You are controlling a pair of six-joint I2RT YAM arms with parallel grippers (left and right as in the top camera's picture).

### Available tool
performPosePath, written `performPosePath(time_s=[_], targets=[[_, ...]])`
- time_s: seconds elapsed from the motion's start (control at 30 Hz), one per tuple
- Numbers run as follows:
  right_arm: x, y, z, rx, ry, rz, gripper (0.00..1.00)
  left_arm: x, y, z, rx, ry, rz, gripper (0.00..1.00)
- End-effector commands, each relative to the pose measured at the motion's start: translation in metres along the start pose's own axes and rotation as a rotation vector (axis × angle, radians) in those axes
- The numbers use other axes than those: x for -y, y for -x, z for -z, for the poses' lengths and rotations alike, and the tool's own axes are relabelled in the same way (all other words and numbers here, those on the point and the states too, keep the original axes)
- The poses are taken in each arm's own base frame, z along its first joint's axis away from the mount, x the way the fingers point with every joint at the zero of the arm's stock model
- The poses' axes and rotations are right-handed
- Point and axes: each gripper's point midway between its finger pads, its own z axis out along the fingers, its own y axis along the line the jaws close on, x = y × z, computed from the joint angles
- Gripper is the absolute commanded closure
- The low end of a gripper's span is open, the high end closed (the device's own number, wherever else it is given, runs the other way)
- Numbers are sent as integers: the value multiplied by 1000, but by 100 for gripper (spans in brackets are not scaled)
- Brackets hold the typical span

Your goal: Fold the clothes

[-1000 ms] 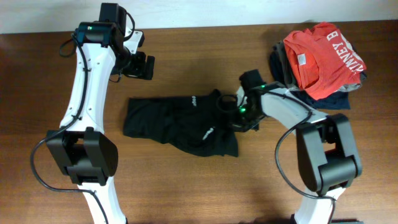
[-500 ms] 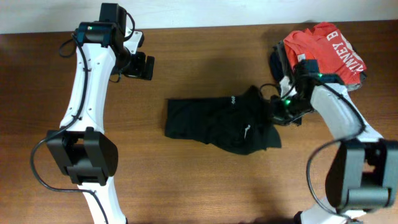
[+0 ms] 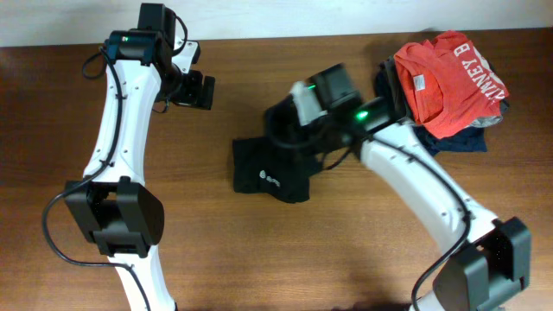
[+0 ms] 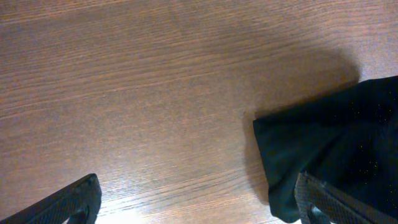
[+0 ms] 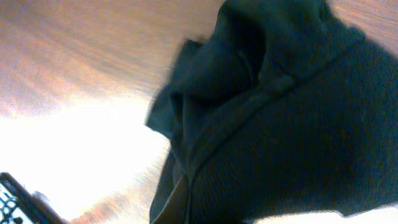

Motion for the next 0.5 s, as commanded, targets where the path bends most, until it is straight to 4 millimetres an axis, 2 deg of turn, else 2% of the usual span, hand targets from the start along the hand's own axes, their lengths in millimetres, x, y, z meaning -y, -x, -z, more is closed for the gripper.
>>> performPosePath(time_s=[0.0,0.03,0.07,0.2,0.3,0.4,0.47], targets=[[-23,5,-23,20,-41,59,95,1,5,2,16,4,-10,1],[-27,4,-32,11,-35,69,93,1,5,2,16,4,-10,1],[-32,-1,-55,-14,-27,85,91,1,5,2,16,4,-10,1],[-44,-13,-92,-68,26,103,90,1,5,2,16,4,-10,1],[-54,-15,-101,-71,61,119,84,1,5,2,16,4,-10,1],[-63,-8,-102,-42,76,139,65,1,6,2,19,5,-10,1],[-67,-5,-100,-34,89,143,64,1,7,2,23,5,-11,1]])
